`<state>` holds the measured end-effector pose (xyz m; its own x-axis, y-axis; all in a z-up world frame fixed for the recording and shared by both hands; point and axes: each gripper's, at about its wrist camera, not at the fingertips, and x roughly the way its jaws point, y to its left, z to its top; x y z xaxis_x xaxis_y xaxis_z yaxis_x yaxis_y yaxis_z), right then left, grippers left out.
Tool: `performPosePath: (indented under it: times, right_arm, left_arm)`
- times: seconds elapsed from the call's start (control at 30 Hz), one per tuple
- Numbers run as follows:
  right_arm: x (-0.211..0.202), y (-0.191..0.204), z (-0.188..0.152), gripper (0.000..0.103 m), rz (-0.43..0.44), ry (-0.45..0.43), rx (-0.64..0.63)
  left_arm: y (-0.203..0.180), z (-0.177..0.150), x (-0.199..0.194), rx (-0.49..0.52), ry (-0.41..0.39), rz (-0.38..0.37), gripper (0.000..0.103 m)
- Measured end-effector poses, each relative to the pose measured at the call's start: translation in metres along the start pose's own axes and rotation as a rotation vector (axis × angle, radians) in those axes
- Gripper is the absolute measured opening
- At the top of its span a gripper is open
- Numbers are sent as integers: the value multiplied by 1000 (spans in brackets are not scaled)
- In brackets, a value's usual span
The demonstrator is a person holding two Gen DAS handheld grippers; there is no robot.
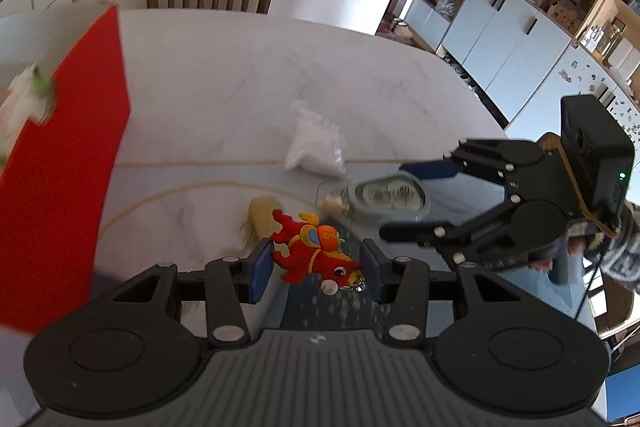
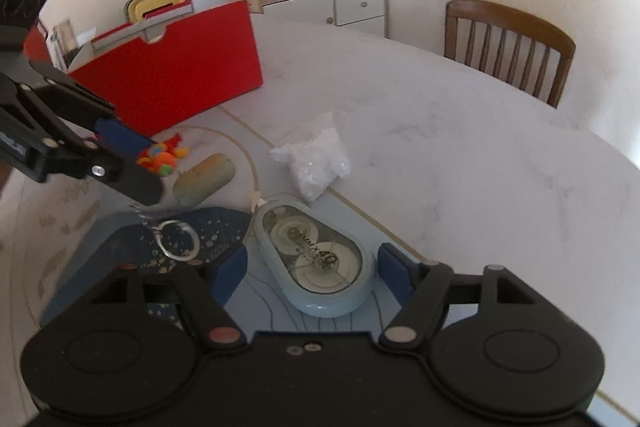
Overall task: Organize objects
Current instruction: 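Lift and carry the red fish plush and blue oval case over the cardboard box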
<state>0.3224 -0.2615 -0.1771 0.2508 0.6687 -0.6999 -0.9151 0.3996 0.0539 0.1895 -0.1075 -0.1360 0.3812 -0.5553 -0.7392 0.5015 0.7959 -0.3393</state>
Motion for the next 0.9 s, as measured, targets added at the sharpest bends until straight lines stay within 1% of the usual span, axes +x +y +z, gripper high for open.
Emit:
performPosePath:
  times: [0.07, 0.27, 0.37, 0.5, 0.7, 0.9]
  right_arm:
    - [0, 4, -1, 59, -25, 1, -39]
    - [-6, 10, -5, 58, -46, 4, -16]
    - [-11, 14, -6, 58, -68, 10, 33]
    - [-26, 26, -3, 58, -86, -4, 95]
    - [-52, 56, 10, 58, -123, -24, 145]
    - [-74, 95, 32, 58, -169, -28, 169]
  left_arm:
    - [1, -5, -5, -5, 7, 4, 46]
    - [-1, -16, -14, -5, 27, 15, 46]
    - [0, -18, -17, -13, 28, 12, 46]
    - [-2, -19, -25, -6, 12, -4, 46]
    - [-4, -17, -46, 25, -24, -29, 46]
    - [-3, -18, -74, 59, -54, -55, 46]
